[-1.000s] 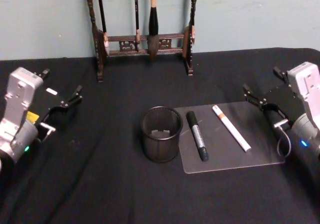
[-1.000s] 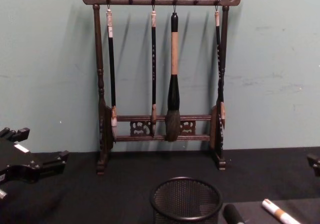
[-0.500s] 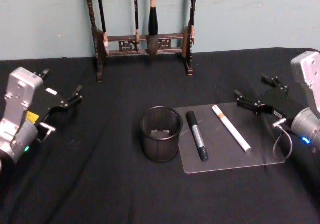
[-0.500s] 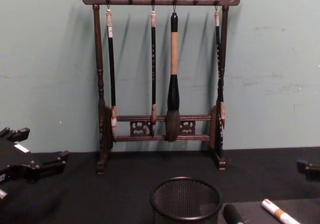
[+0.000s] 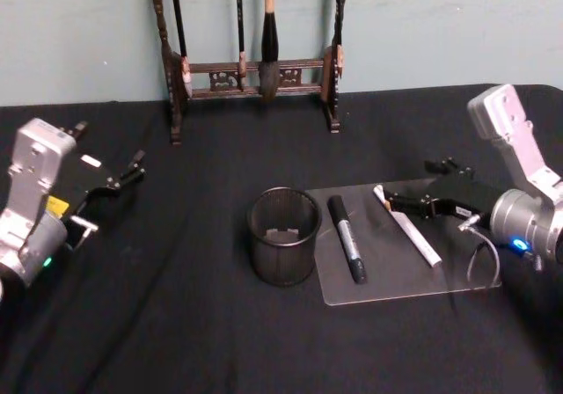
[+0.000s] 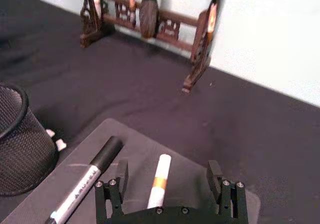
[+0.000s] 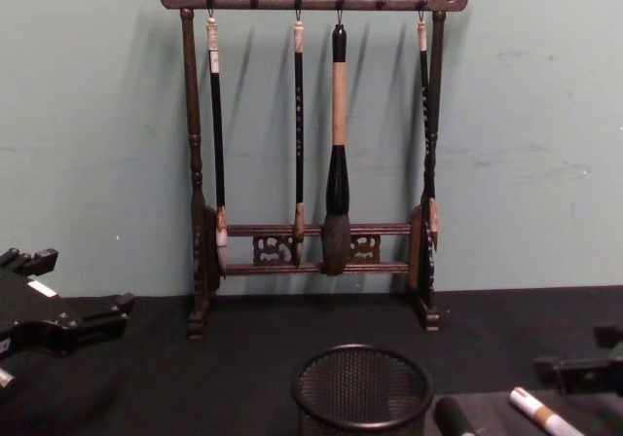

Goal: Pick up the water-based marker from the table and place it into the pen holder.

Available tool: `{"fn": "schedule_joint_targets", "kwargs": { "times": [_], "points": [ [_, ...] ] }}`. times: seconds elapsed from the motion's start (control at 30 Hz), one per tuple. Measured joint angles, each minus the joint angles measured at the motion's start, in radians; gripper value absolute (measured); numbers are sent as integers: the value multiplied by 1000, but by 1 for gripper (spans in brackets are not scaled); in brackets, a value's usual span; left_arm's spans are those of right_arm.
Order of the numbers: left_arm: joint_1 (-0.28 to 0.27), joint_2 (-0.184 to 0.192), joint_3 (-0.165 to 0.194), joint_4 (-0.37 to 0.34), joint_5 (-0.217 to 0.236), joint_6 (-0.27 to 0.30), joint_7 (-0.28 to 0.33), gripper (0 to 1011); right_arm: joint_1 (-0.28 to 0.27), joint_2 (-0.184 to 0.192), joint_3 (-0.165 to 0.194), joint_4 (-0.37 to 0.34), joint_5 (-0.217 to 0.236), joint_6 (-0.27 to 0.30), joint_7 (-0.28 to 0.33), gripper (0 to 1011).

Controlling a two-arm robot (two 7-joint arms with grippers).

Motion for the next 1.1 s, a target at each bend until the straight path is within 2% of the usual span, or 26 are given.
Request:
{"fn": "schedule_joint_targets", "kwargs": {
  "times": [0.07,0.27,0.67,1.1],
  "points": [
    [0,0,0,0,0,0,0,1001,15,-12,-7,13,-6,34,3,1003],
    [0,0,0,0,0,0,0,1001,46,-42,-22,51,-25,88,13,1003],
    [0,0,0,0,0,0,0,1001,73,-70,-41,102,-68,114,48,1002],
    [0,0,0,0,0,0,0,1001,62,-82,-27,111,-91,126,78,1003]
  ]
}}
